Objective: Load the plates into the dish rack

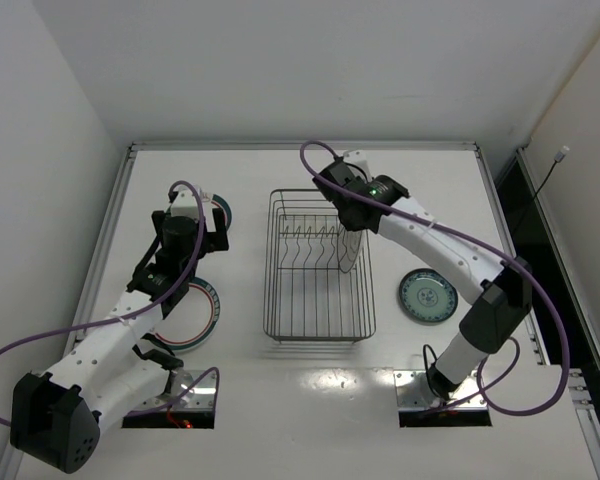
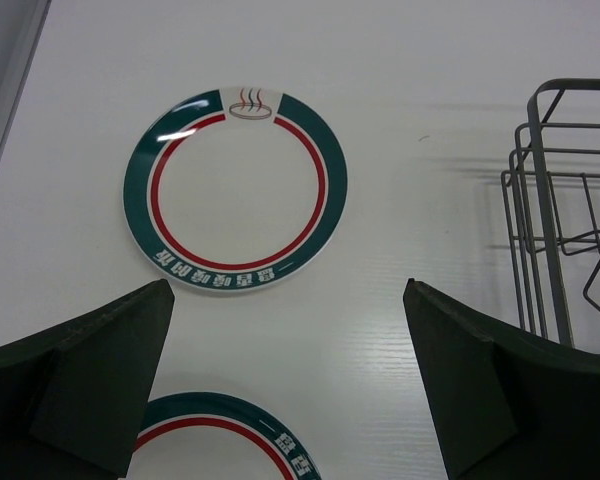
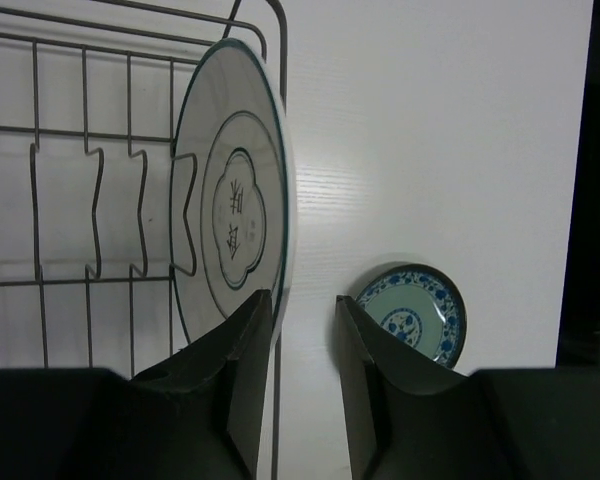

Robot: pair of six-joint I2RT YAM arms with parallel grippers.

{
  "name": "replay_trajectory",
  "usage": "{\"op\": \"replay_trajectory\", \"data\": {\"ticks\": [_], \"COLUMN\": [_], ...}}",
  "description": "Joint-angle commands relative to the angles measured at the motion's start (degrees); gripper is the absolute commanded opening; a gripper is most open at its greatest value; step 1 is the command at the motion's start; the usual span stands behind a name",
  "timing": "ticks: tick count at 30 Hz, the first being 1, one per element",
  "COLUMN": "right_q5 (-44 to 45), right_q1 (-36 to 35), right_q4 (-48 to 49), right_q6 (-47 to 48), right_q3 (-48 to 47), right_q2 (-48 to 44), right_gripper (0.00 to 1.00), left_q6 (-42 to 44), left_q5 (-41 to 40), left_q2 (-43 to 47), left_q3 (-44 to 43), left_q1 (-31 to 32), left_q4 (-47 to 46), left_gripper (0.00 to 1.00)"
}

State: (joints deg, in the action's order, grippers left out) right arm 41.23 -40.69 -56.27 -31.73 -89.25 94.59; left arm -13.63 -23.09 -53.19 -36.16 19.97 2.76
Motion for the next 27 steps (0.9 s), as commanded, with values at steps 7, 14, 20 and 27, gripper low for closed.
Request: {"op": "replay_trajectory", "data": {"ticks": [7, 14, 20, 27], "right_q5": [-0.7, -4.5, -22.4, -30.0], "right_q1": [0.1, 12.6, 36.2, 53.1], "right_q4": [-7.3, -5.7, 2.6, 5.4], "right_q6": [0.3, -0.6, 0.5, -0.7], "right_q3": [-4.5, 7.4, 23.1, 33.1], "right_q2": [-9.4, -25.8, -32.4, -30.3], "right_gripper": [0.34, 0.70, 0.88, 0.96], "left_q6": [-0.9, -0.9, -0.9, -0.9], "left_q5": [-0.6, -1.2, -1.2, -2.2], "left_q2": [1.2, 1.2, 1.7, 2.7], "left_q3": [-2.2, -2.2, -2.2, -1.7], "left_q1": [0.6, 0.6, 0.6, 0.6], "left_q4": [-0.7, -0.1, 0.4, 0.4], "left_gripper": [1.00, 1.00, 1.00, 1.00]}}
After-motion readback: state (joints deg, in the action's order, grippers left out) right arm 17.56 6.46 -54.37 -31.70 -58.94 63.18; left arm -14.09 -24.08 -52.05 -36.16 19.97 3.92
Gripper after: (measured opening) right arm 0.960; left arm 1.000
